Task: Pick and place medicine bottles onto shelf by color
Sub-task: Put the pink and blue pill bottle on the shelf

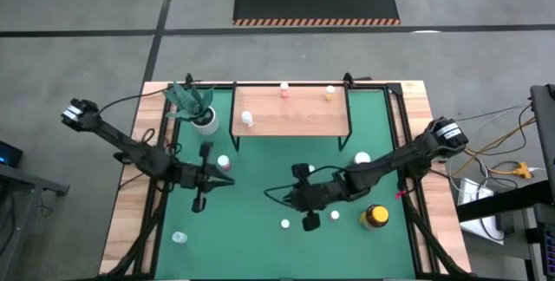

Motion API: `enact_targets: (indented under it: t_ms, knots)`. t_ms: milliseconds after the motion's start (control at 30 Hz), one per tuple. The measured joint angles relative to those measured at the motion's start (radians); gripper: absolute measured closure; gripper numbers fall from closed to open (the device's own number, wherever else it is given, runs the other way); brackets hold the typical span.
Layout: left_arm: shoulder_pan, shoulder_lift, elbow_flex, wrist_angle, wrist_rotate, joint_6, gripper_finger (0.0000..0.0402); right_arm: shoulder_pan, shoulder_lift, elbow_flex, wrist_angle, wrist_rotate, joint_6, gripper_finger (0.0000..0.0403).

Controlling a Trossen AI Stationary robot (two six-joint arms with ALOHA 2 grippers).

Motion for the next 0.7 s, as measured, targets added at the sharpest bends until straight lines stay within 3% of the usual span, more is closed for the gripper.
enact_targets:
  t_ms: [167,433,567,700]
  knots:
    - [0.000,0.075,0.001,-0.059,0.001,-0.358,0.0394,-0.001,-0.003,-0.026,-0.005,-0.002,-0.056,0.0390]
    - [0.001,0.105,0.053,-0.668,-0.023,-1.008,0.0394,-0.001,-0.055,-0.094,-0.001,-0.010,-0.076,0.0390]
    - [0.006,0.114,0.098,-0.905,-0.113,-1.078,0.0394,-0.001,-0.104,-0.160,0.051,-0.010,-0.074,0.0390]
    - [0.022,0.122,0.123,-0.944,-0.193,-0.991,0.0391,-0.004,-0.150,-0.228,0.135,-0.008,-0.075,0.0390]
